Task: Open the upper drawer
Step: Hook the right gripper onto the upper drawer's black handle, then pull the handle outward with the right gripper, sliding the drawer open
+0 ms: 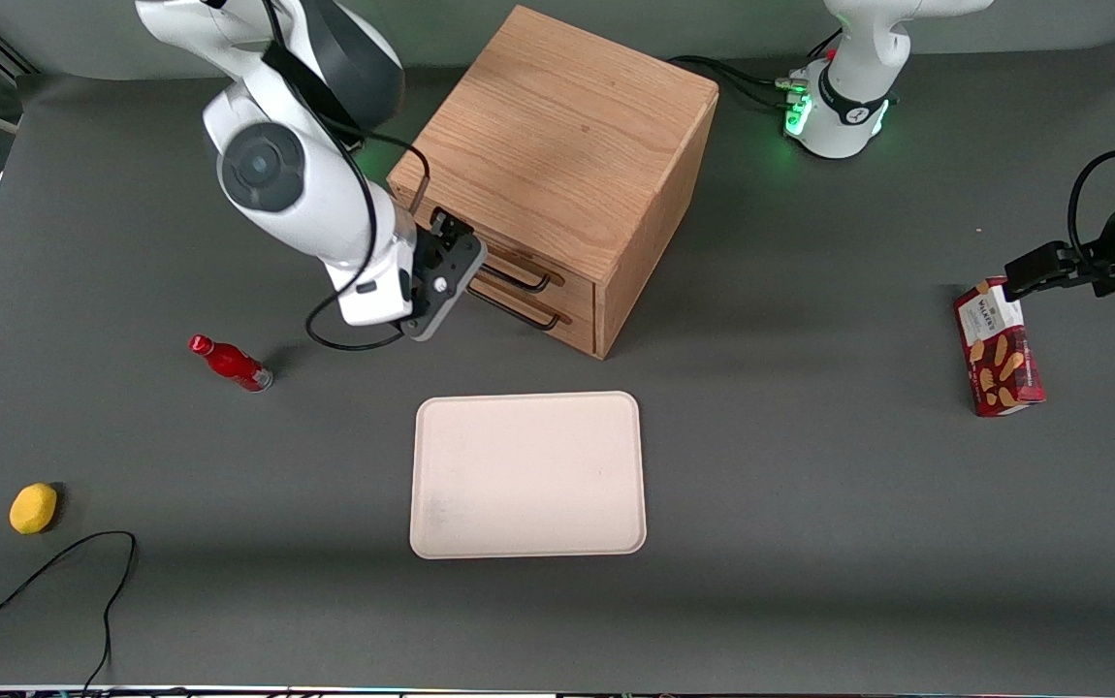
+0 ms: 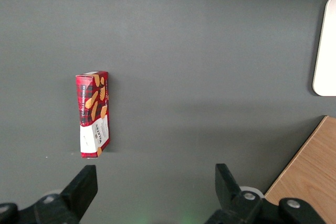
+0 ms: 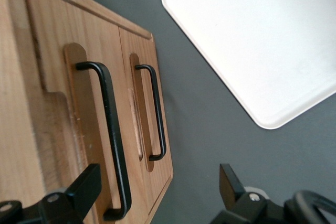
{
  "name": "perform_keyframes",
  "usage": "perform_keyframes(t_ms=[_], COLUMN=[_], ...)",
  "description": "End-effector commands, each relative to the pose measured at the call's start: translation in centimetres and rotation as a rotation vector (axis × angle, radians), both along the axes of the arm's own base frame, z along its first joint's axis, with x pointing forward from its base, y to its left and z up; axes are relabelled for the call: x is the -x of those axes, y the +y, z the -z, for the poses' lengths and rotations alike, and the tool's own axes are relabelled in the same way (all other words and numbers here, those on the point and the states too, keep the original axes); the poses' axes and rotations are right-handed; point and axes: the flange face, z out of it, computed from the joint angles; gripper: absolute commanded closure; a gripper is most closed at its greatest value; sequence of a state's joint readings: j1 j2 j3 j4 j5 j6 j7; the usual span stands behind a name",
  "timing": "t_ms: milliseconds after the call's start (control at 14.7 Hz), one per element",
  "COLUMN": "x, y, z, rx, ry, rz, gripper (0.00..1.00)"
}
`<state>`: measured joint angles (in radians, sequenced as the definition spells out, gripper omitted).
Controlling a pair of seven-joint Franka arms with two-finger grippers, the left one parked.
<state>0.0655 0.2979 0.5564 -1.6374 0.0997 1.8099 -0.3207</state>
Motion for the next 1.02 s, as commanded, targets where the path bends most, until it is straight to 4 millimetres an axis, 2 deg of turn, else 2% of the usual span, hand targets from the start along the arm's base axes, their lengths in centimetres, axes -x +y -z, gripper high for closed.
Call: perform_keyframes(t_ms=[0,409,682,955], x=[0.4,1.9,1.9,1.2], y=[1.1,2.3,2.3,2.1], z=[1.3,2.8,5.4,6.5], rx=[-0.031,-0.061,-0.063,-0.046], ry=[0.026,0.088,0.073,0.047], rz=[-0.028,-0.027,-0.018,-0.027], gripper=[0.0,0.0,0.0,0.0])
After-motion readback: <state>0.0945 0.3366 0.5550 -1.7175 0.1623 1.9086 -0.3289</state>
